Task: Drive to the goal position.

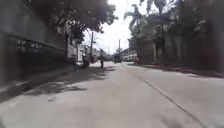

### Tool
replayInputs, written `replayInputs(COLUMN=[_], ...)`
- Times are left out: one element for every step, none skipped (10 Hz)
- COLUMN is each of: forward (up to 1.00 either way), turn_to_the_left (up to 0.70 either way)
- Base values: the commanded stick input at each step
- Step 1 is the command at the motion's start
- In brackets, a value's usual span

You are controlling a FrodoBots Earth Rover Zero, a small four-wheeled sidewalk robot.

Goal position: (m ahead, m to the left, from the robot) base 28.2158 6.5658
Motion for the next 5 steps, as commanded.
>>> replayInputs(forward=[1.0,1.0,1.0,1.0,1.0], turn_to_the_left=[-0.02,-0.32,-0.37,-0.36,-0.26])
